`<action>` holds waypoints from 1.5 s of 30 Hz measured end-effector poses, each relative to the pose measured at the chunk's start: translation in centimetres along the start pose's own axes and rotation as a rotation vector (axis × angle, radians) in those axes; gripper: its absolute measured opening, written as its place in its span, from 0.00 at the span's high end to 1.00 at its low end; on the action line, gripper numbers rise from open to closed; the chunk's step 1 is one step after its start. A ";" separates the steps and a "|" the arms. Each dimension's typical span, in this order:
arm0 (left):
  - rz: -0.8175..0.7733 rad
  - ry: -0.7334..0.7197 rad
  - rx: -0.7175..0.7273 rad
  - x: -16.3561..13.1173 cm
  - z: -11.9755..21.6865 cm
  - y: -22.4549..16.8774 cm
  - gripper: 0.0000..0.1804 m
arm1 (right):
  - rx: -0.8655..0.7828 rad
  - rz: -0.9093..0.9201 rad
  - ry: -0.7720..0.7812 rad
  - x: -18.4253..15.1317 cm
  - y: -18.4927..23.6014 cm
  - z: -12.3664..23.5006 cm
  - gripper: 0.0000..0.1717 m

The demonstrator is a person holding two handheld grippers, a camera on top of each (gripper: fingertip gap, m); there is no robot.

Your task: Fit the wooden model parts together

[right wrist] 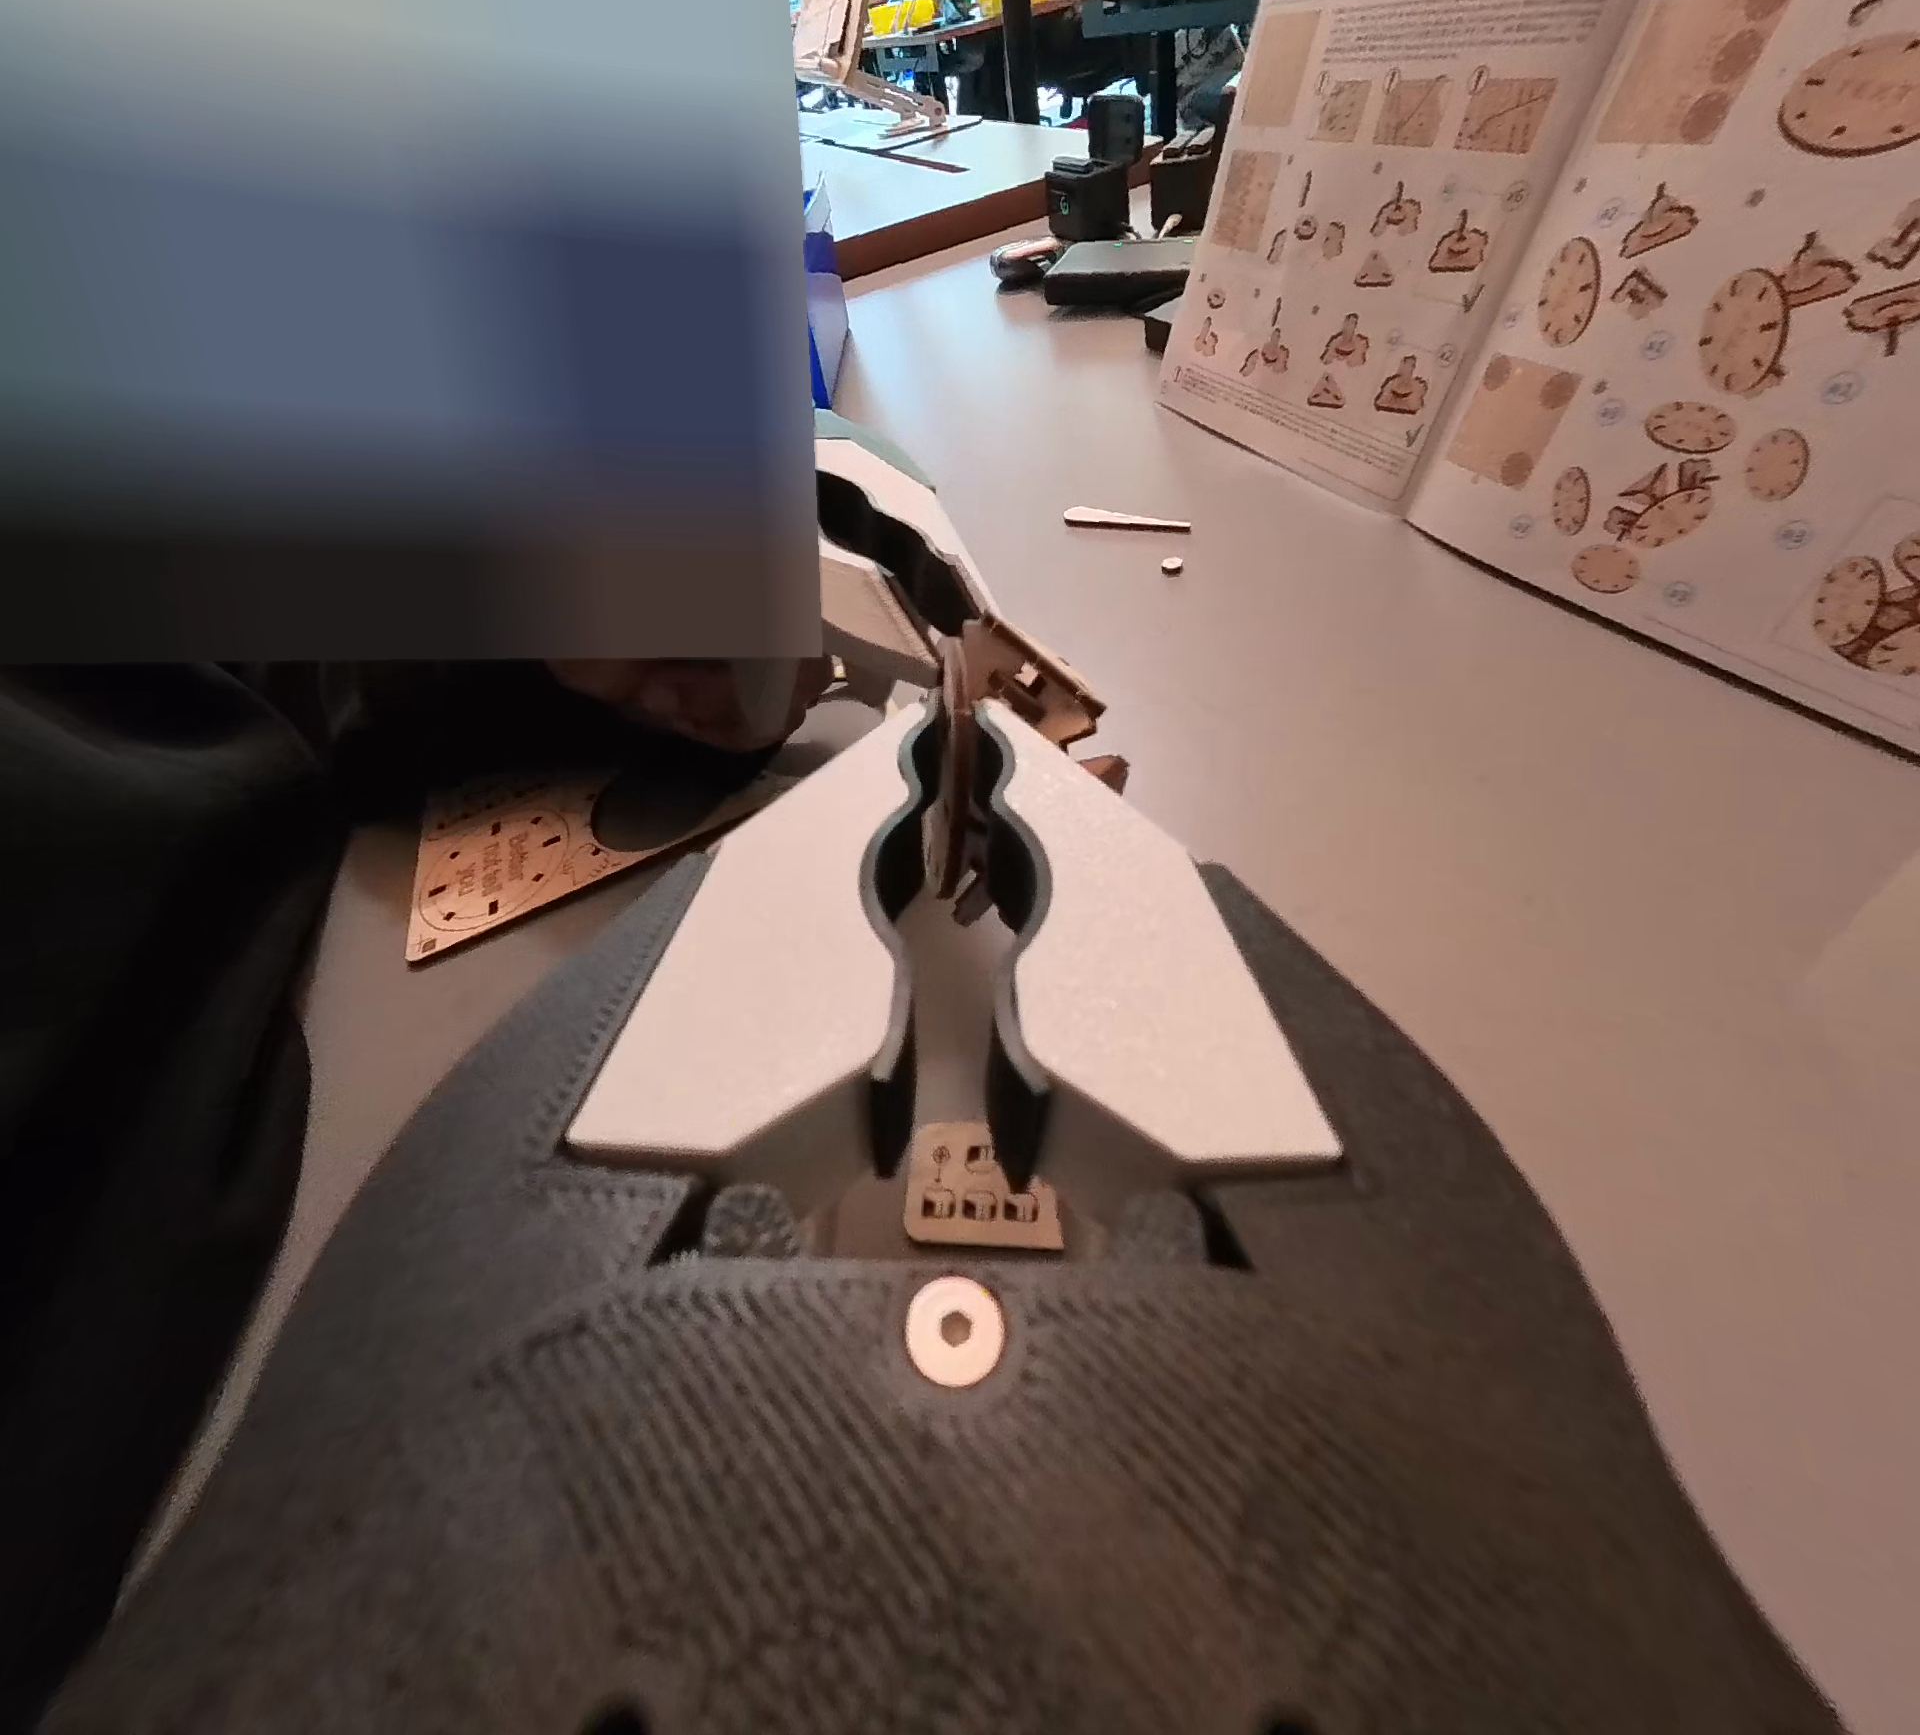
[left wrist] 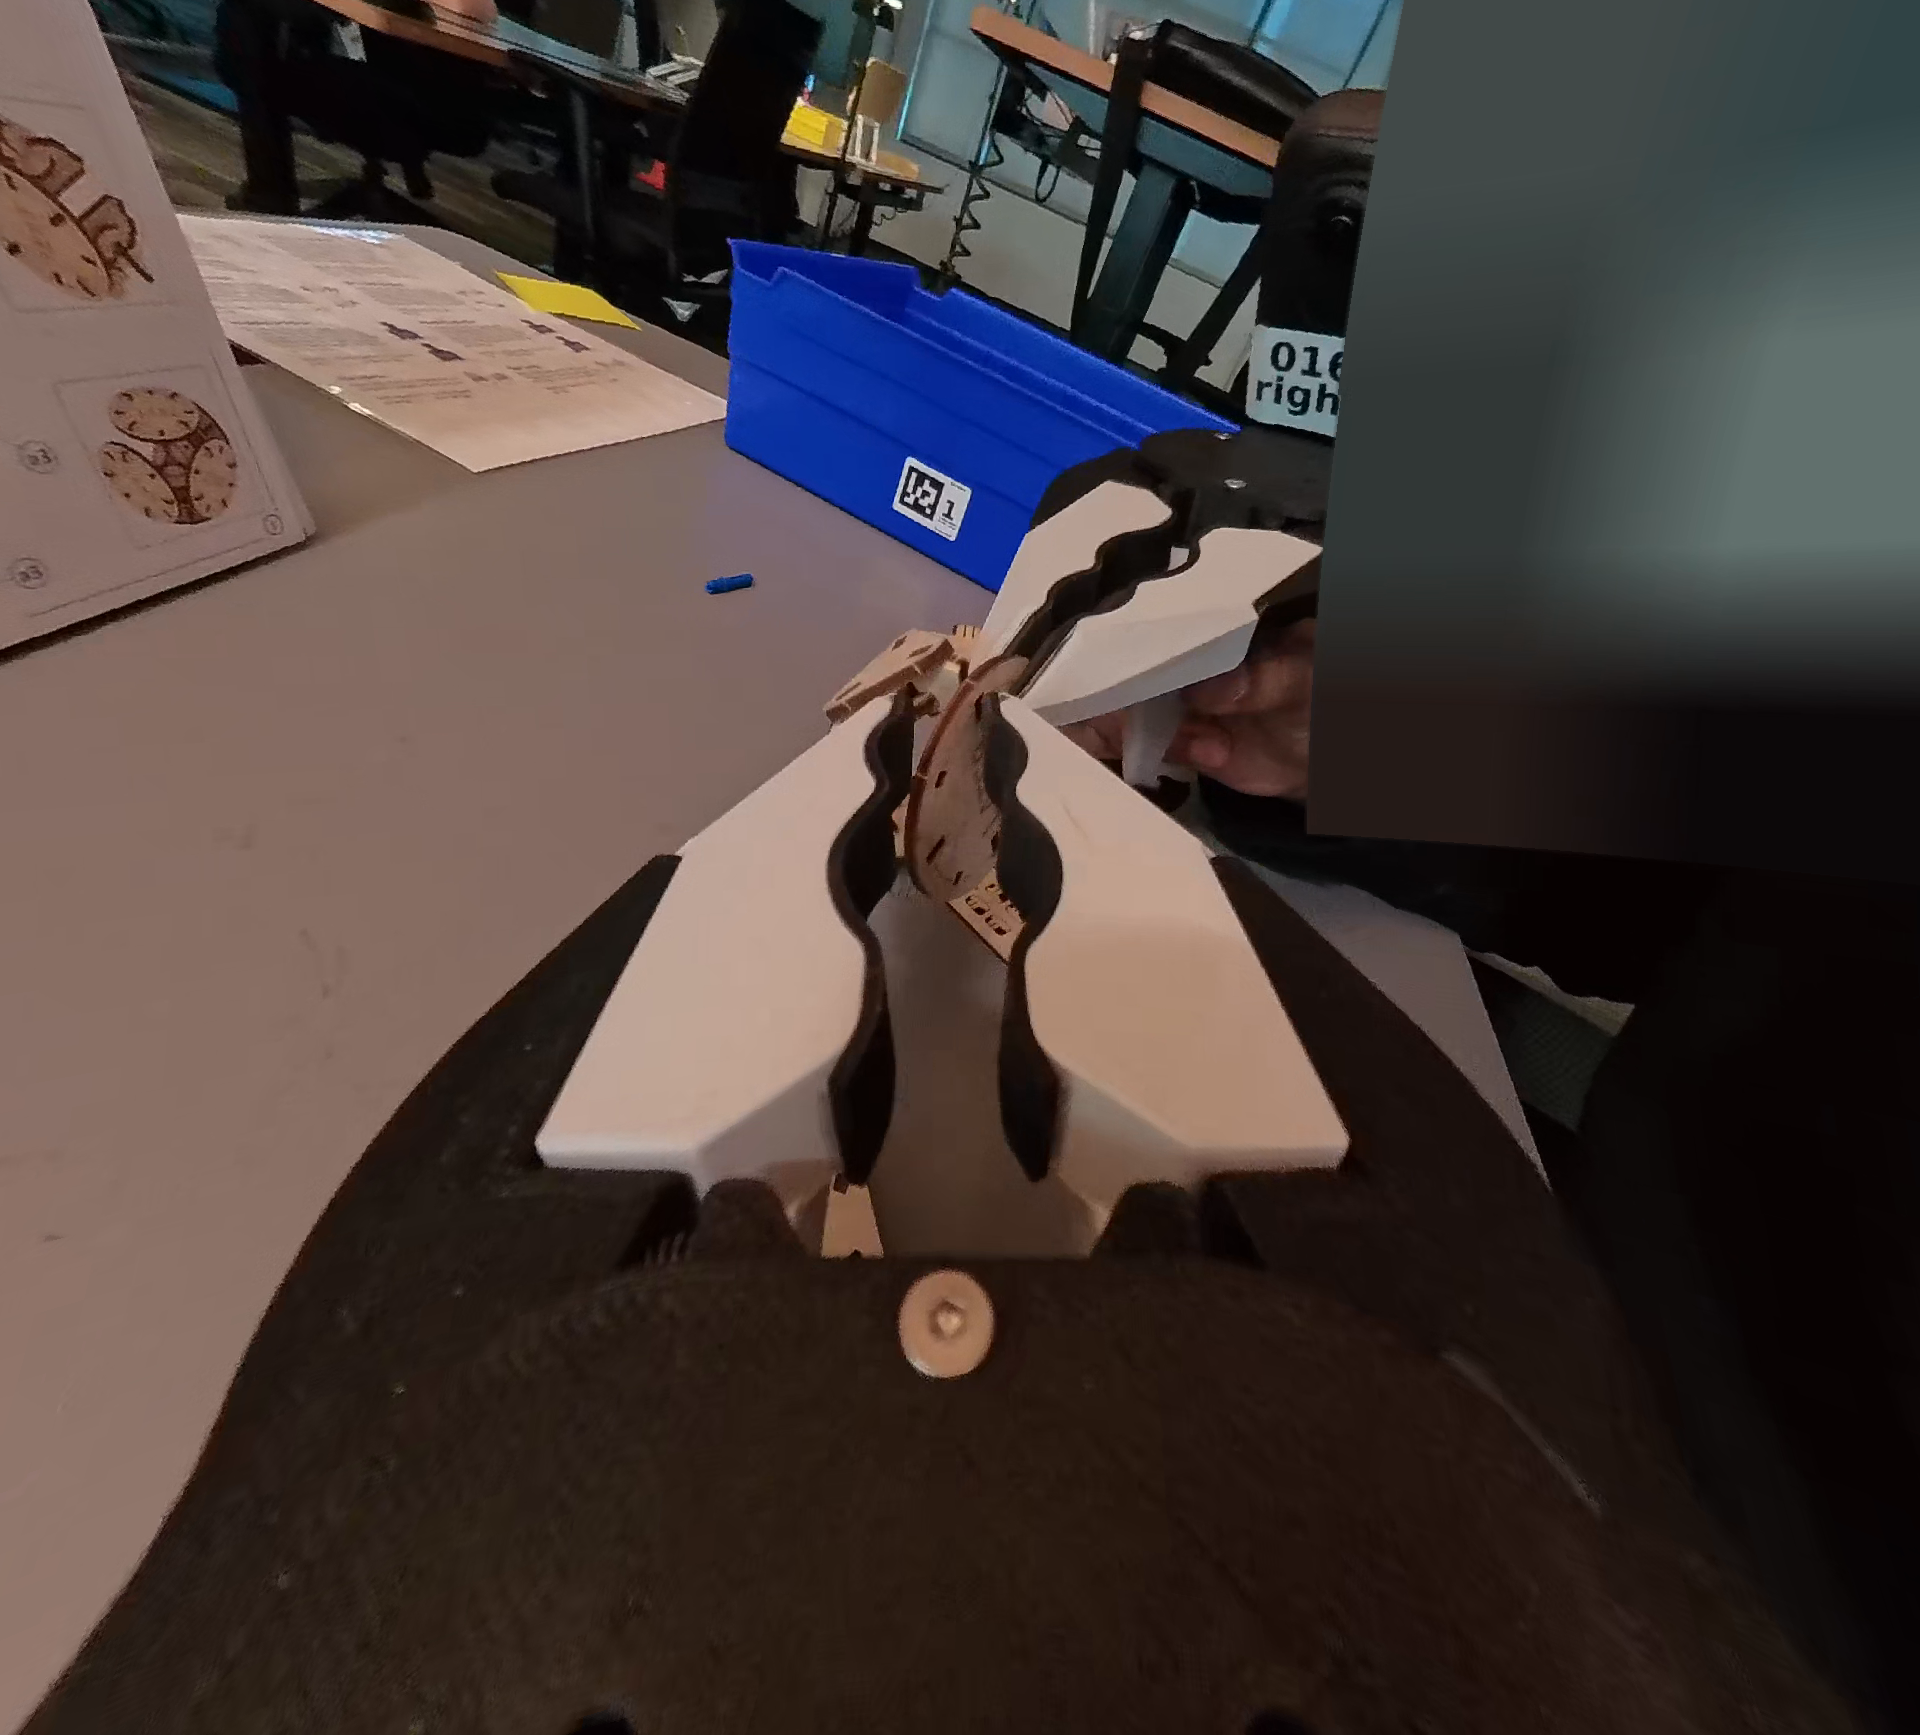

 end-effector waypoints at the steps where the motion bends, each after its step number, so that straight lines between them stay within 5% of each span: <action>1: 0.001 0.000 0.000 0.0 0.0 0.0 0.95 | -0.001 0.000 -0.002 0.0 0.0 0.0 0.99; 24: 0.015 0.052 0.054 0.2 -0.3 -0.3 0.98 | -0.102 0.129 0.014 0.0 0.7 0.0 1.00; 40: -0.075 0.035 0.057 0.9 -0.7 -1.1 1.00 | -0.066 -0.032 0.011 -0.1 -0.1 0.0 1.00; 45: -0.098 0.027 0.097 1.0 -0.1 -0.8 0.91 | -0.023 -0.134 0.019 -0.7 -1.3 -0.1 1.00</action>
Point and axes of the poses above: each gripper's, where its closed fingertips meet, z back along the fingers, x out of its top, y = z × x across the jaws, the point moved 10 cm from there along z, back along the fingers, and after that the axes turned 13 degrees about -x, right-handed, at the moved point
